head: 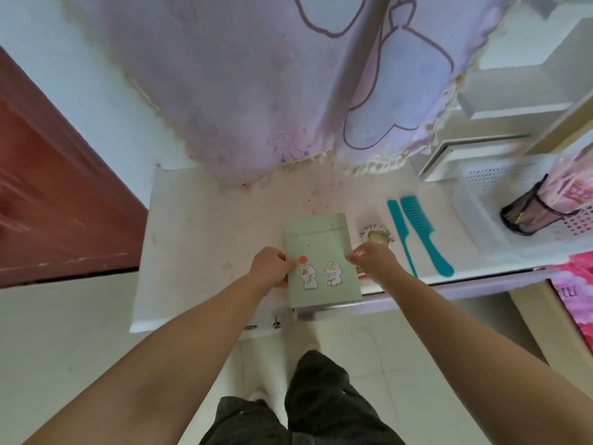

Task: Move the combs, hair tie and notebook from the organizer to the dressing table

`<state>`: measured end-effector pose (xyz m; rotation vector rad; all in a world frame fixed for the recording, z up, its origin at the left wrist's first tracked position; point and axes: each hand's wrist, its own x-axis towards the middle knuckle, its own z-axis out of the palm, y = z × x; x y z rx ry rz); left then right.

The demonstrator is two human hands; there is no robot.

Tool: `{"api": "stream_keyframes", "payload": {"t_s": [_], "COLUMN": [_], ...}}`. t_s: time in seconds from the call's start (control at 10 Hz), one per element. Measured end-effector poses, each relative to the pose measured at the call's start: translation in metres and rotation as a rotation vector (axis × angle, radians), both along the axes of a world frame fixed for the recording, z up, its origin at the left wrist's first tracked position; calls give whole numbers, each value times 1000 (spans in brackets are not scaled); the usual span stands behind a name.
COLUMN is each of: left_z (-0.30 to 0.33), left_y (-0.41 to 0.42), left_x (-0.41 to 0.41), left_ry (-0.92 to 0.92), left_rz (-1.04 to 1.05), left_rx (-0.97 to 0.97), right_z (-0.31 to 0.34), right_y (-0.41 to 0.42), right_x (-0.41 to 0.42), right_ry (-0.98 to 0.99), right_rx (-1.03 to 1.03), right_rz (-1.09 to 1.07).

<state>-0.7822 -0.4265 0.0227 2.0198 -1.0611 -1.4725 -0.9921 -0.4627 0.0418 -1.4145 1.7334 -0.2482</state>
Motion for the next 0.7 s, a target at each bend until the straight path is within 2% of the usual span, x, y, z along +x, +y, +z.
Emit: {"api": "stream_keyframes", "payload": {"t_s": [0.1, 0.3, 0.4, 0.5, 0.6, 0.7], "left_z": [-12, -20, -20, -17, -16, -17], "left_y": [-27, -54, -63, -67, -63, -50], "left_x": [-3, -5, -2, 2, 15, 33], "left_ry": [-116, -444, -542, -532, -521, -552], "left_rz": [-46, -286, -425, -497, -603, -722], "left_rx": [24, 97, 158, 175, 92, -114], "right_z": [-13, -30, -33, -32, -23, 0], "right_y": [-30, -65, -71, -73, -75, -81], "right_x": [4, 10, 12, 14, 17, 14], "right_ry": [47, 349, 455, 518, 507, 253], "right_rx": [69, 124, 124, 135, 156, 115], "right_rz": [55, 317, 388, 424, 419, 210]}}
